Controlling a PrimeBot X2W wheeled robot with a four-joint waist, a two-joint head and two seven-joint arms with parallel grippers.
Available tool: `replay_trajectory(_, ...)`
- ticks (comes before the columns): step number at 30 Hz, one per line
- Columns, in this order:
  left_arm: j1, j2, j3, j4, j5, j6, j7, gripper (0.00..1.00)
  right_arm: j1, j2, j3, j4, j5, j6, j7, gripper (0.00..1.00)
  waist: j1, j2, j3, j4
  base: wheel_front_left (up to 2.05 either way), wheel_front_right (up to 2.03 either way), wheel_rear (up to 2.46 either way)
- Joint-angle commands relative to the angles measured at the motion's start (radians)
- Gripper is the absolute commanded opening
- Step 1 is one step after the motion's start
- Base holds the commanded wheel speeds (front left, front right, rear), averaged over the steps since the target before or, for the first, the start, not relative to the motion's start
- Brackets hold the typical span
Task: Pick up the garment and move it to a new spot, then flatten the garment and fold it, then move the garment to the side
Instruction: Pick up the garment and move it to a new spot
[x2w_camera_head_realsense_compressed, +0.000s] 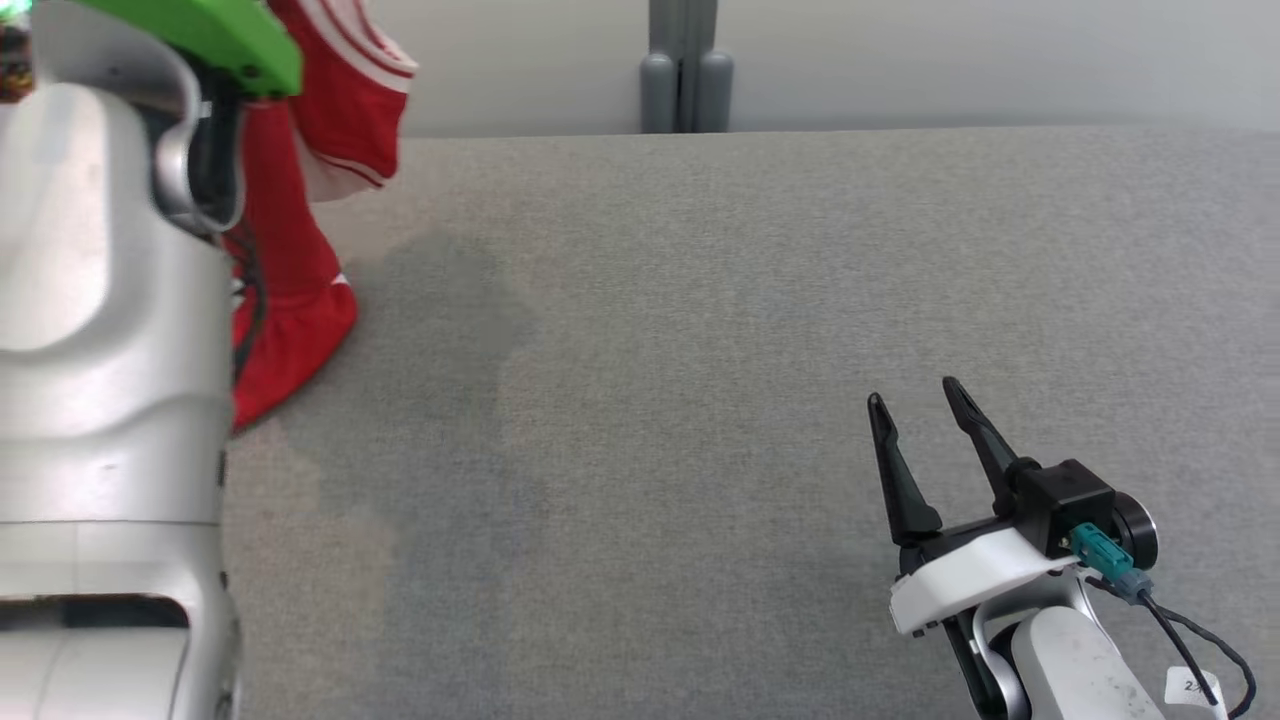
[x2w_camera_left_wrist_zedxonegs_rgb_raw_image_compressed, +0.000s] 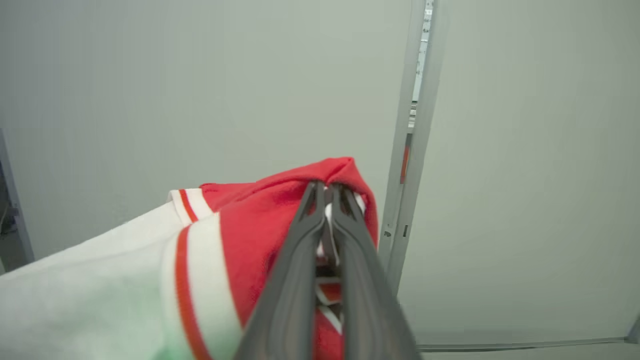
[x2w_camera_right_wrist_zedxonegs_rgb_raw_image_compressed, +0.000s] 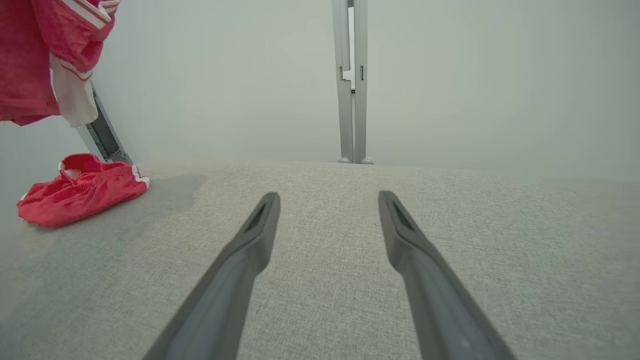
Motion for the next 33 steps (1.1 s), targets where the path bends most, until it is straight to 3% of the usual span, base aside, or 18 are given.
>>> replay_trajectory(1,-0.015,-0.024,-0.011,-0.026,-0.016,-0.008,-0.005,0.0,0.009,-0.003,0.001,-0.001,0.006,0.0,-0.004,1.0,0.0001,0.0,-0.021,-0.069,0.0,0.0,0.0)
replay_trajectory(7,0.005,-0.095,-0.084,-0.116,-0.046,-0.019,-0.011,0.0,0.002,-0.003,0.002,-0.02,0.01,0.0,-0.004,1.0,0.0001,0.0,-0.001,-0.181,0.0,0.0,0.0)
replay_trajectory(15,0.116,-0.11,-0.236,-0.137,-0.12,-0.013,-0.028,0.0,-0.016,-0.002,-0.001,-0.037,0.025,0.0,-0.004,1.0,0.0001,0.0,0.058,-0.305,0.0,0.0,0.0)
replay_trajectory(21,0.252,-0.108,-0.372,-0.043,-0.202,0.004,-0.065,0.0,-0.025,-0.002,-0.001,-0.047,0.038,0.0,-0.004,1.0,0.0001,0.0,0.099,-0.365,0.0,0.0,0.0)
replay_trajectory(28,0.341,-0.108,-0.442,0.11,-0.238,0.01,-0.141,0.01,-0.023,-0.002,-0.004,-0.05,0.044,0.0,-0.004,1.0,0.0001,0.0,0.107,-0.378,0.0,0.0,0.0)
replay_trajectory(29,0.352,-0.108,-0.452,0.123,-0.245,0.005,-0.157,0.66,-0.019,-0.002,-0.007,-0.048,0.042,0.0,-0.004,1.0,0.0001,0.0,0.102,-0.374,0.0,0.0,0.0)
replay_trajectory(30,0.357,-0.109,-0.46,0.13,-0.249,0.001,-0.168,1.0,-0.015,-0.002,-0.009,-0.046,0.04,0.0,-0.004,1.0,0.0001,0.0,0.099,-0.37,0.0,0.0,0.0)
replay_trajectory(33,0.373,-0.108,-0.471,0.153,-0.264,-0.011,-0.203,1.0,-0.01,-0.002,-0.013,-0.042,0.03,0.0,-0.004,1.0,0.0001,0.0,0.082,-0.355,0.0,0.0,0.0)
